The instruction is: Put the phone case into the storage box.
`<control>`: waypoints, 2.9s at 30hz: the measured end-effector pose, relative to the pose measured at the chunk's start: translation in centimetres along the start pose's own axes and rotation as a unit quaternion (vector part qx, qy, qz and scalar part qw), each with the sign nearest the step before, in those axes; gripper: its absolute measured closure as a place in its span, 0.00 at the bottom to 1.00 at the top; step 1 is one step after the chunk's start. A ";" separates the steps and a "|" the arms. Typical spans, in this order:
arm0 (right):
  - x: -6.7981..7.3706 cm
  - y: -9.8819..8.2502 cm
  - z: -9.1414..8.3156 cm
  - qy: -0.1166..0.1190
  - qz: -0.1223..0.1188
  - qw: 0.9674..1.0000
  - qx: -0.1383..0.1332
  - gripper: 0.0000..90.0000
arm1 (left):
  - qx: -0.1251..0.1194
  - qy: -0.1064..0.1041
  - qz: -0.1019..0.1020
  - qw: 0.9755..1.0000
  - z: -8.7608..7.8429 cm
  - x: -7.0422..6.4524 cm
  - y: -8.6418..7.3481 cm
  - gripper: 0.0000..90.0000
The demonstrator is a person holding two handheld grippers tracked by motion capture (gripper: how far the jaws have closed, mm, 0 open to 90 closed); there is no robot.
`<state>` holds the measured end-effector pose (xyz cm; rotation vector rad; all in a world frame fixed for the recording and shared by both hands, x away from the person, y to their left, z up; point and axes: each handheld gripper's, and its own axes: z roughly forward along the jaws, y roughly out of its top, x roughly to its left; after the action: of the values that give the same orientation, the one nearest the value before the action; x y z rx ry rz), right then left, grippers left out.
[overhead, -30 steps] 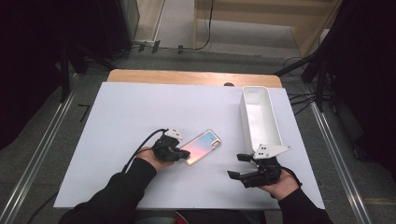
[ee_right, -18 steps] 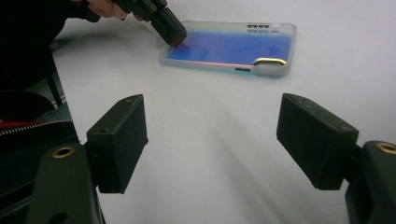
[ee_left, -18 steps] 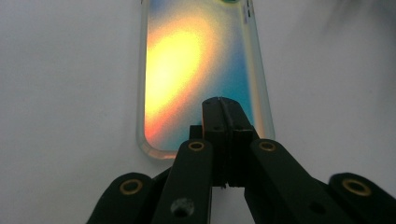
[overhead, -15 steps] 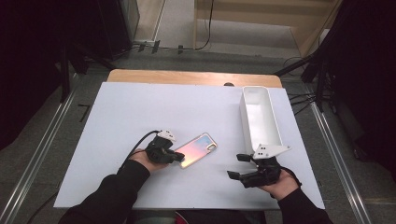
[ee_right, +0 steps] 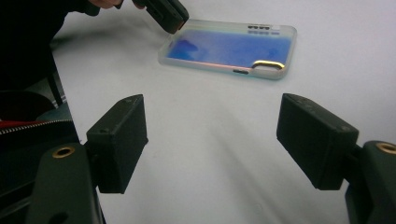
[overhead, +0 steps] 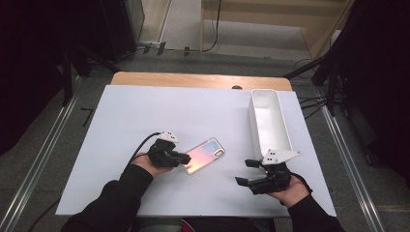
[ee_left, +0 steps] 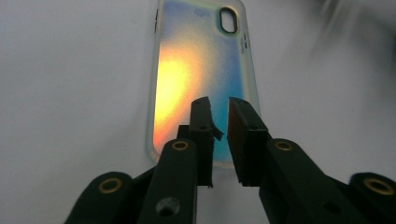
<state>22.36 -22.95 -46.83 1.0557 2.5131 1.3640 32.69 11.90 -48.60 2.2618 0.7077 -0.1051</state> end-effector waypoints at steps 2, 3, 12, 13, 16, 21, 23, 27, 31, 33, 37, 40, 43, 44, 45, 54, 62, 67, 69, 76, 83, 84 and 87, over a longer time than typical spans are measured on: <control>0.0 0.0 0.0 0.001 0.000 1.000 0.000 0.26 | -0.010 0.000 0.001 1.000 -0.2 0.0 0.0 0.85; 0.0 0.0 0.0 0.000 0.000 1.000 0.000 0.26 | -0.014 -0.001 0.000 1.000 -0.3 0.1 0.0 0.81; 0.0 0.0 0.0 0.001 0.001 1.000 0.000 0.26 | -0.065 -0.018 -0.020 0.998 -2.4 0.7 0.3 0.40; 0.0 0.0 0.0 0.002 0.002 1.000 -0.001 0.26 | -0.072 -0.018 -0.018 0.997 -2.8 0.7 0.3 0.37; -0.1 0.0 0.0 0.002 0.002 1.000 -0.001 0.26 | -0.095 -0.007 -0.001 0.995 -3.8 0.5 0.1 0.33; -0.1 0.0 -0.1 0.000 0.001 1.000 -0.003 0.26 | -0.113 -0.009 0.001 0.994 -5.0 0.3 -0.5 0.27; -0.1 0.0 -0.1 -0.001 0.002 1.000 -0.004 0.26 | -0.117 -0.008 0.004 0.993 -5.5 0.2 -0.8 0.27; -0.1 0.0 -0.2 0.000 0.001 1.000 -0.005 0.26 | -0.122 -0.005 0.004 0.993 -6.3 0.0 -1.3 0.24; -0.2 0.0 -0.2 -0.002 0.001 1.000 -0.009 0.26 | -0.124 -0.008 0.009 0.992 -7.0 -0.2 -2.0 0.24; -0.2 0.0 -0.3 -0.002 0.005 1.000 -0.010 0.26 | -0.124 -0.008 0.007 0.992 -7.2 -0.3 -2.3 0.24; -0.3 0.0 -0.3 -0.004 0.002 1.000 -0.011 0.26 | -0.119 -0.009 0.007 0.993 -7.7 -0.4 -3.1 0.24; -0.3 0.0 -0.4 -0.005 0.001 1.000 -0.012 0.26 | -0.119 -0.008 0.011 0.993 -8.1 -0.5 -3.6 0.24; -0.3 0.0 -0.5 -0.007 0.006 1.000 -0.011 0.26 | -0.115 -0.009 0.011 0.993 -8.5 -0.7 -4.4 0.24; -0.3 0.0 -0.5 -0.007 0.006 1.000 -0.012 0.26 | -0.114 -0.007 0.008 0.993 -8.6 -0.7 -4.7 0.24; -0.3 0.0 -0.5 -0.007 0.006 1.000 -0.013 0.26 | -0.112 -0.009 0.006 0.994 -8.7 -0.8 -4.9 0.24; -0.3 0.0 -0.5 -0.008 0.006 1.000 -0.011 0.26 | -0.112 -0.005 0.003 0.994 -9.2 -0.8 -5.7 0.22; -0.3 0.0 -0.5 -0.008 0.006 1.000 -0.011 0.26 | -0.122 0.018 0.007 0.992 -9.2 -0.6 -5.4 0.22; -0.3 0.0 -0.5 -0.007 0.006 1.000 -0.009 0.26 | -0.135 0.024 -0.002 0.990 -9.0 -0.3 -4.8 0.19; -0.3 0.0 -0.5 -0.007 0.005 1.000 -0.010 0.26 | -0.134 0.024 -0.004 0.991 -9.0 -0.2 -4.5 0.19; -0.4 0.0 -0.4 -0.007 0.004 1.000 -0.007 0.26 | -0.136 0.025 0.000 0.990 -8.4 0.2 -3.5 0.19; -0.4 0.0 -0.4 -0.006 0.003 1.000 -0.006 0.26 | -0.129 0.023 0.007 0.991 -7.5 0.3 -2.4 0.19; -0.4 0.0 -0.4 -0.006 0.002 1.000 -0.006 0.26 | -0.127 0.024 0.007 0.992 -7.3 0.2 -2.2 0.19; -0.3 0.0 -0.4 -0.005 0.005 1.000 -0.005 0.26 | -0.122 0.022 0.013 0.992 -6.6 0.1 -1.6 0.19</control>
<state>22.47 -23.41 -46.71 1.0730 2.4944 1.3686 31.04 17.41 -44.90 2.0436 0.6743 0.0417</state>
